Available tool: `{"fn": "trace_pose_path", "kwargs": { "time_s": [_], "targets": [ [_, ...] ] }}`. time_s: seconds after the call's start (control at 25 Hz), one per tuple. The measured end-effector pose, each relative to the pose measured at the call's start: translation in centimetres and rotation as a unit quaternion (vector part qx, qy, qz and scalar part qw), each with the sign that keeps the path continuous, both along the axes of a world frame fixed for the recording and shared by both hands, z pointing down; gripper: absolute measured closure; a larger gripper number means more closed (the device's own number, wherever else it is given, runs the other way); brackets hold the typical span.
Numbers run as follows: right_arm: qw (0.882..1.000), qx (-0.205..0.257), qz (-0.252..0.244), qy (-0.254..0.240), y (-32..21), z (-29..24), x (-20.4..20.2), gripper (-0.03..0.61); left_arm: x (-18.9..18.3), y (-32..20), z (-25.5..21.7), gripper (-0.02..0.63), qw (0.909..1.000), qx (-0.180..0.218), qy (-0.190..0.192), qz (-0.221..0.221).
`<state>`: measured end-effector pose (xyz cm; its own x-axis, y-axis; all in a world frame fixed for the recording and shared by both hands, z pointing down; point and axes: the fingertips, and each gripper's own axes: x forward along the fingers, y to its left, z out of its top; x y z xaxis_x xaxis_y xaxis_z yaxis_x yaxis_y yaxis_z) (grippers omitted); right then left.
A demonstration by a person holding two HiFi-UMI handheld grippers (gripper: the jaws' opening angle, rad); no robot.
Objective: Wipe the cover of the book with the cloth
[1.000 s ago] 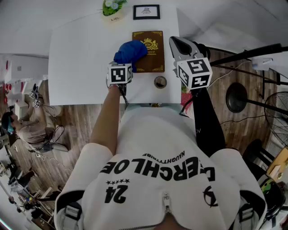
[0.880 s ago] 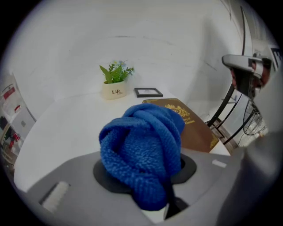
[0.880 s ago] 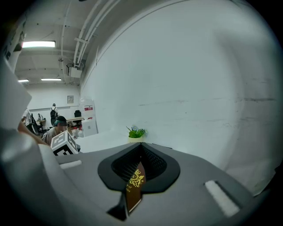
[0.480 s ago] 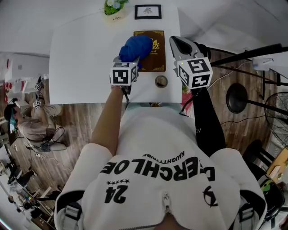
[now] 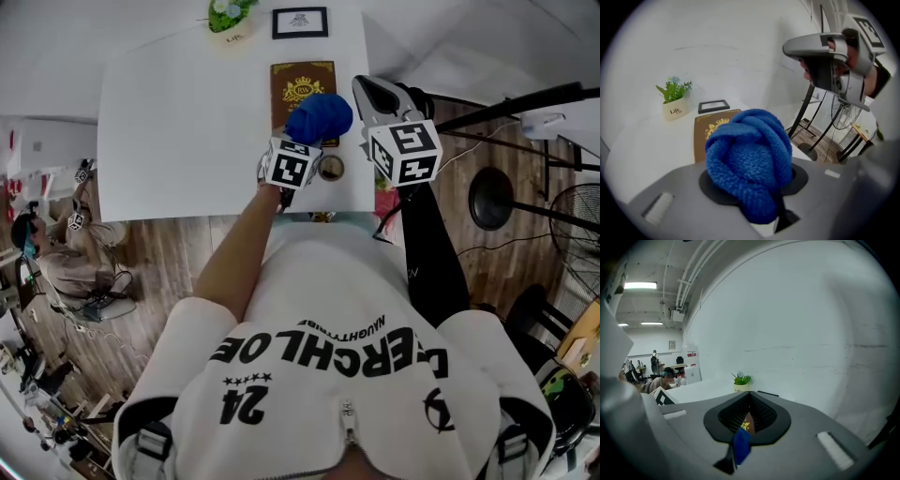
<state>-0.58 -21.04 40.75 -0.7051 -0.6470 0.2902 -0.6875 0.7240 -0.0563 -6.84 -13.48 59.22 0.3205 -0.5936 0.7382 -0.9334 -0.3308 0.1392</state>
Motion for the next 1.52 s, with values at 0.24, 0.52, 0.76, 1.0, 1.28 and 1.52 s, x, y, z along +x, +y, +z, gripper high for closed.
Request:
{"fn": "trace_pose_path", "kwargs": {
  "time_s": [0.24, 0.52, 0.76, 1.0, 1.28, 1.52],
  "targets": [
    [1.0, -0.001, -0.002, -0.001, 0.1, -0.1, 0.1, 0.577, -0.5, 0.2, -0.3, 0.387, 1.0, -0.001, -0.001, -0.006],
    [1.0, 0.001, -0.024, -0.002, 0.3, -0.2, -1.7, 0.577, -6.1, 1.7, 0.6, 0.387, 0.9977, -0.007, -0.021, -0.064],
    [0.999, 0.003, -0.049, -0.003, 0.7, -0.3, -3.6, 0.577, -10.2, 3.2, 0.8, 0.383, 0.9927, -0.018, -0.014, -0.118],
    [0.998, 0.003, -0.055, -0.003, 1.0, -0.4, -4.0, 0.577, -13.0, 4.7, 1.5, 0.383, 0.9863, -0.048, -0.043, -0.152],
    [0.999, 0.003, -0.046, -0.003, 0.9, -0.4, -3.2, 0.577, -13.0, 3.3, -0.7, 0.383, 0.9873, -0.016, -0.033, -0.155],
    [0.999, 0.003, -0.035, -0.004, 0.9, -0.6, -2.4, 0.577, -8.6, 1.1, -3.8, 0.383, 0.9947, 0.021, -0.012, -0.1]
  ]
}}
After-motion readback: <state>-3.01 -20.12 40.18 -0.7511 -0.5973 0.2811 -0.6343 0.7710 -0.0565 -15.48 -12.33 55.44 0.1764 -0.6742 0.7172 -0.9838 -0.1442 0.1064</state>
